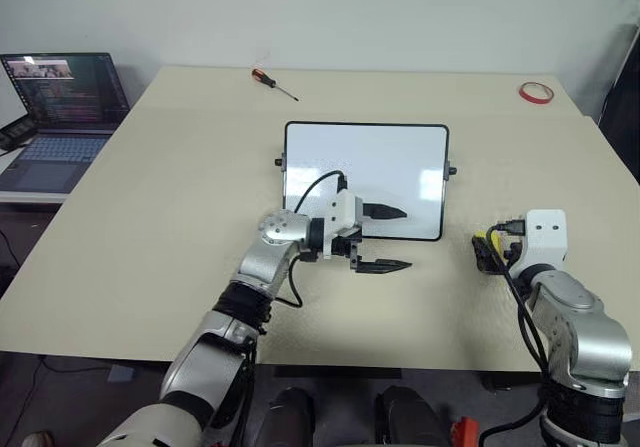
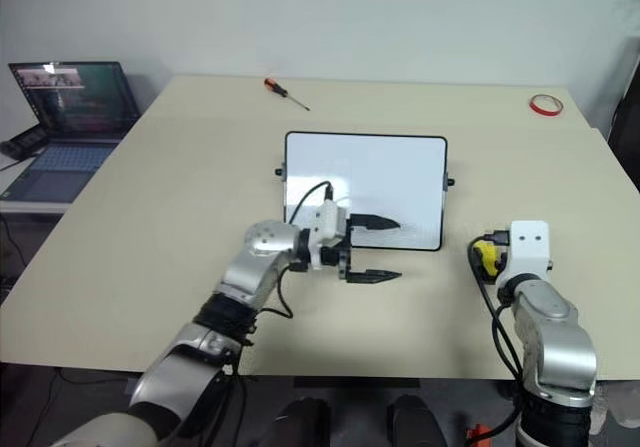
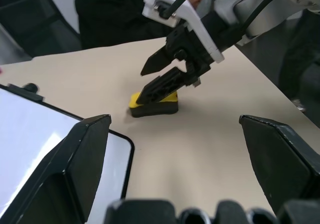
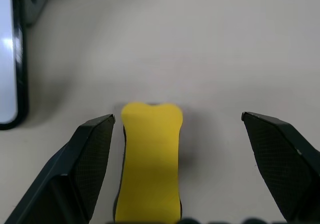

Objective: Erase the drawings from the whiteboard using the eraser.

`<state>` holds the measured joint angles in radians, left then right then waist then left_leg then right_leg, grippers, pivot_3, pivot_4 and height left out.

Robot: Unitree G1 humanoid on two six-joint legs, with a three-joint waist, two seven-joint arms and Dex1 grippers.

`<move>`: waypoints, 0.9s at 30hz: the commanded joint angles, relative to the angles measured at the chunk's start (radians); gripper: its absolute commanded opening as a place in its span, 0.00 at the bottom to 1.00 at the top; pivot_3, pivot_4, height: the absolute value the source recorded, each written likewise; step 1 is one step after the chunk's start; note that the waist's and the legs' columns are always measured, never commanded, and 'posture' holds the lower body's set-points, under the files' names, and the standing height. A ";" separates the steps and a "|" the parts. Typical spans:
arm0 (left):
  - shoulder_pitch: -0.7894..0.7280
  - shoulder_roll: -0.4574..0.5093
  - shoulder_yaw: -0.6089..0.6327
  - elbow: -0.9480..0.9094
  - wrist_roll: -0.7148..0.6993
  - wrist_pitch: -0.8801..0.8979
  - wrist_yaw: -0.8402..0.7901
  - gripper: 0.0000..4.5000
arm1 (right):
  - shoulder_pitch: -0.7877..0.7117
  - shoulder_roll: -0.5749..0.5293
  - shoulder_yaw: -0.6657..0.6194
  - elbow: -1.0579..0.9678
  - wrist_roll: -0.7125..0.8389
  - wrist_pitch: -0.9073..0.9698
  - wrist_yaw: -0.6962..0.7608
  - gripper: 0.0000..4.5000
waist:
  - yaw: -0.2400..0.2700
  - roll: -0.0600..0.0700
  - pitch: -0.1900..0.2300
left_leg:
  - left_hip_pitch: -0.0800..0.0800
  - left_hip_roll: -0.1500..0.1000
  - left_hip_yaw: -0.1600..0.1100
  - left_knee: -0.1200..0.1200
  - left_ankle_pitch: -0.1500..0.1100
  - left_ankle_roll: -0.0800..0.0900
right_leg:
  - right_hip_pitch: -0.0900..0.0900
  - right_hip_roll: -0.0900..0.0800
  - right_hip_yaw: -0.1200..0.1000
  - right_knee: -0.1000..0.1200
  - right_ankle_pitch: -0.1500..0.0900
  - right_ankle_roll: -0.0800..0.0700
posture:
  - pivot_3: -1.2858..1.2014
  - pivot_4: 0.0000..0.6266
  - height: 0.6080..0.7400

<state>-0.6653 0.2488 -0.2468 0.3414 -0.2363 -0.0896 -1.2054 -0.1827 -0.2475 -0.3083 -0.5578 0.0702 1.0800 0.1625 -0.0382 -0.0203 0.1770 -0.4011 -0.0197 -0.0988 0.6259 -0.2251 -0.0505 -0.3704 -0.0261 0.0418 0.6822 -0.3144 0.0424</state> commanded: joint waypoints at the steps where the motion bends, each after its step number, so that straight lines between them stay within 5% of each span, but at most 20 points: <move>1: 0.037 0.044 0.089 -0.220 -0.038 0.161 0.139 1.00 | -0.028 0.014 -0.074 -0.151 0.035 0.082 -0.020 0.99 | 0.000 0.000 0.000 | 0.000 0.000 0.000 0.000 0.000 0.000 | 0.000 0.000 0.000 0.000 0.000 0.000 | 0.52 0.24 1.00; 7: 0.189 0.045 0.211 -0.486 -0.017 0.354 0.459 1.00 | 0.050 0.019 -0.116 -0.283 0.037 0.063 -0.025 0.99 | 0.006 0.000 0.000 | 0.000 0.000 -0.001 0.000 0.000 0.000 | 0.001 -0.001 -0.001 -0.001 0.000 0.000 | 0.52 0.24 1.00; 13: 0.420 0.013 0.295 -0.588 0.102 0.302 0.744 1.00 | 0.260 0.061 -0.097 -0.336 0.015 -0.231 -0.031 0.99 | 0.006 0.000 0.000 | 0.001 0.000 0.000 0.000 0.000 0.000 | 0.001 -0.001 0.000 0.000 0.000 0.000 | 0.52 0.24 1.00; 27: 0.899 -0.081 0.303 -0.809 0.243 0.137 1.005 1.00 | 0.736 0.143 0.030 -0.193 -0.045 -0.923 0.020 0.99 | 0.010 0.000 -0.001 | 0.002 -0.001 -0.001 0.000 0.000 0.000 | 0.003 -0.008 0.001 -0.002 -0.003 0.003 | 0.52 0.24 1.00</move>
<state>0.2219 0.1781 0.0740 -0.4005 -0.0130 0.0807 -0.2210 0.5481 -0.1013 -0.2793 -0.7498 0.0249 0.2281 0.1746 -0.0281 -0.0205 0.1759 -0.3993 -0.0203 -0.0996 0.6256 -0.2253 -0.0508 -0.3677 -0.0344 0.0427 0.6805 -0.3178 0.0460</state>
